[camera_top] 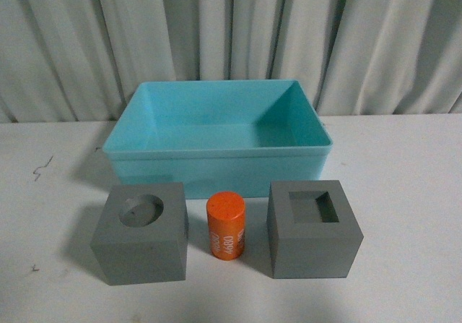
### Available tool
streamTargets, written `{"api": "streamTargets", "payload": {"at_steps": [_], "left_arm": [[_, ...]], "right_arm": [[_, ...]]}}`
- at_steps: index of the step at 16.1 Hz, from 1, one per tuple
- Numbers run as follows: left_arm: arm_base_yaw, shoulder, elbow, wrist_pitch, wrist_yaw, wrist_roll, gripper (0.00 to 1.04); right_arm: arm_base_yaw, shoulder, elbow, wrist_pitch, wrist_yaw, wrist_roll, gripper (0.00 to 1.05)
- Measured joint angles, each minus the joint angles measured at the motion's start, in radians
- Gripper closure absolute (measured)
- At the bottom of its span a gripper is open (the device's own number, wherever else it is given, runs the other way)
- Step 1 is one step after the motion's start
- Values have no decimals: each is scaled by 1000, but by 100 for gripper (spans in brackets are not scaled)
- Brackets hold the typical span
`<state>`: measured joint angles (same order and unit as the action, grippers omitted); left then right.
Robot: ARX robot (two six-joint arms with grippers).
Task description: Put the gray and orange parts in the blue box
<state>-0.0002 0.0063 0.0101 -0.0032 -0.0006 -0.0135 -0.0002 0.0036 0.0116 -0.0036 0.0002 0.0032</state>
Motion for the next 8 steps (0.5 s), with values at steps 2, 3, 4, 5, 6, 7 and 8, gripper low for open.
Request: {"api": "streamTargets", "payload": {"at_steps": [2,3,4,5,6,7,8], "left_arm": [[0,0,0,0,0,0,7],[0,0,0,0,0,0,7],[0,0,0,0,0,0,7],[0,0,0,0,0,0,7],[0,0,0,0,0,0,7],[0,0,0,0,0,0,7],[0,0,0,0,0,0,7]], "right_arm": [[0,0,0,0,0,0,6],[0,0,0,0,0,0,6],[0,0,0,0,0,0,6],[0,0,0,0,0,0,6],[0,0,0,0,0,0,6],[0,0,0,0,0,0,6],[0,0,0,0,0,0,6]]}}
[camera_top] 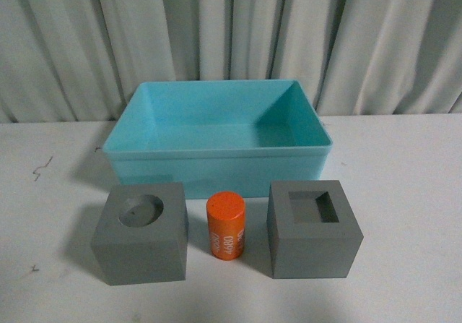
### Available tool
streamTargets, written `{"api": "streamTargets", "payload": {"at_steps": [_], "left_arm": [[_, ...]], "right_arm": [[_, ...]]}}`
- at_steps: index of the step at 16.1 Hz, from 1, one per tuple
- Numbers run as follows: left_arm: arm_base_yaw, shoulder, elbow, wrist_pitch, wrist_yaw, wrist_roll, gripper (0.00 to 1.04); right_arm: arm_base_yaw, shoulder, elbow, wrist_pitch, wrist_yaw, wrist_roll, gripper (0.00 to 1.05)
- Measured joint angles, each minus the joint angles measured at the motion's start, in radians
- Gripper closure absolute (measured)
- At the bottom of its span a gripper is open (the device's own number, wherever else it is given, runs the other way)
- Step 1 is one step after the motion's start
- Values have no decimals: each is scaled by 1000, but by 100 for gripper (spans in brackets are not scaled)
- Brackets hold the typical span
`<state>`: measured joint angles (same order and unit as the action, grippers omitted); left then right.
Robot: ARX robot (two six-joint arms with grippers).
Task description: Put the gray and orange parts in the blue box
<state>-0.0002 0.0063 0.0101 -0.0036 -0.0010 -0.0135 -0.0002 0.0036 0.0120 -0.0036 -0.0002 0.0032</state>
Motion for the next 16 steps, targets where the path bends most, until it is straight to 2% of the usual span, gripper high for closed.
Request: {"api": "streamTargets", "payload": {"at_steps": [6,7,8,10,11,12,13,16], "left_arm": [[0,0,0,0,0,0,7],[0,0,0,0,-2,0,7],[0,0,0,2,2,0,7],[0,0,0,0,0,0,7],[0,0,0,0,0,0,7],[0,0,0,0,0,0,7],[0,0,0,0,0,0,7],[0,0,0,0,0,0,7]], "right_arm": [[3,6,5,-32,17,7,6],[-4,168,108,-265,139,61,6],[-136,348,178,-290,103,53,6],[-385,616,302,-93,-146,-70,6],[-425,765,388,3,-247,-157,6],[-396,880,448,35,-316,-211,6],[-337,980,483,66,-344,-255,6],[-110,1218,550,207,-275,-245,6]]}}
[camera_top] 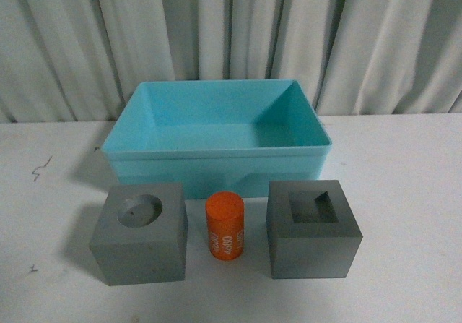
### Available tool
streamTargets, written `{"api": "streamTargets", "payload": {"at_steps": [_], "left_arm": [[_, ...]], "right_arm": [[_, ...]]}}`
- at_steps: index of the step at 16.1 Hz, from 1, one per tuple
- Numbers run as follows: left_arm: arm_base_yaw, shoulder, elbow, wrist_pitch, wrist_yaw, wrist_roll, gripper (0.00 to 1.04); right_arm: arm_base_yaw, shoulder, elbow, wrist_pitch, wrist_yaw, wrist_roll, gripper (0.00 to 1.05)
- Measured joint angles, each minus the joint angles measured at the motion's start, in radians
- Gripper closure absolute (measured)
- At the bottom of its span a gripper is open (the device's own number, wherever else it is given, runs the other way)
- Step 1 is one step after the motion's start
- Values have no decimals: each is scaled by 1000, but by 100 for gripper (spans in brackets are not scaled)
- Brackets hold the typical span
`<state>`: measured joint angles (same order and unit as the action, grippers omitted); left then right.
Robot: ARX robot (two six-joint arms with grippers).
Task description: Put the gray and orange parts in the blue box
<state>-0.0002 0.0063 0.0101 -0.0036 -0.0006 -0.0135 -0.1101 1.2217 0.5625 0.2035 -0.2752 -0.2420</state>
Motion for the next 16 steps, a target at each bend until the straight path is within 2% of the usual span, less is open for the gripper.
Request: {"api": "streamTargets", "payload": {"at_steps": [3,5,8,12,14,16], "left_arm": [[0,0,0,0,0,0,7],[0,0,0,0,0,0,7],[0,0,0,0,0,0,7],[0,0,0,0,0,0,7],[0,0,0,0,0,0,7],[0,0,0,0,0,0,7]], "right_arm": [[257,206,69,105,129,156,6],[363,325,98,141,205,229,6],[422,462,129,176,279,281,6],[454,567,187,184,309,329,6],[517,653,233,187,342,381,6],[517,669,238,187,364,400,6]]}}
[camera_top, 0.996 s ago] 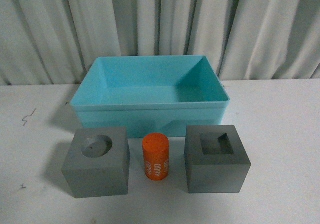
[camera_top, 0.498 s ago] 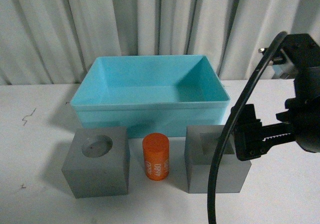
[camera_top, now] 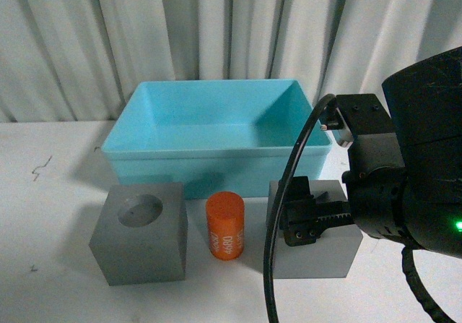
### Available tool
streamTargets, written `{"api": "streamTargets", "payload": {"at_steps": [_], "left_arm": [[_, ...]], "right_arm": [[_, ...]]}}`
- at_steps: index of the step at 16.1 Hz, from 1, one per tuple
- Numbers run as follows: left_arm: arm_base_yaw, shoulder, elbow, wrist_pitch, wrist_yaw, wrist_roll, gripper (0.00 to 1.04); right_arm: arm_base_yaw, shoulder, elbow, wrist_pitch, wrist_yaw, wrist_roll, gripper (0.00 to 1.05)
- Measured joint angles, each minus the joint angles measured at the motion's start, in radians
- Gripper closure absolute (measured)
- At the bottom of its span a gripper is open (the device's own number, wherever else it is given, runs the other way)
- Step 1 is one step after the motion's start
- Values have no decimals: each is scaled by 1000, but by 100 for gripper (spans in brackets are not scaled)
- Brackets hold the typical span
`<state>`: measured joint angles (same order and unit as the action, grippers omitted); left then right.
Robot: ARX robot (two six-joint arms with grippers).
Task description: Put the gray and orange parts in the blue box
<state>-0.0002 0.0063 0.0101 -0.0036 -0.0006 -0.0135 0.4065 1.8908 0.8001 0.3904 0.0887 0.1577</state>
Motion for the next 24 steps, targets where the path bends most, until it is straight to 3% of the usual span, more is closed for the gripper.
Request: {"api": "streamTargets", "payload": {"at_steps": [8,12,16,20,22,24], "left_arm": [[0,0,0,0,0,0,7],[0,0,0,0,0,0,7],[0,0,0,0,0,0,7],[0,0,0,0,0,0,7],[0,0,0,0,0,0,7],[0,0,0,0,0,0,7]], "right_arm": [[-15,60,14,25,28,58,6],[-21,74,27,26,29,71,34],[-29,63,8,37,42,79,82],[-68,-224,-97,-51,-4,33,86],[-103,-335,-5,-53,-15,-2,86],[-139,-257,235,-18,-23,-60,86]]}}
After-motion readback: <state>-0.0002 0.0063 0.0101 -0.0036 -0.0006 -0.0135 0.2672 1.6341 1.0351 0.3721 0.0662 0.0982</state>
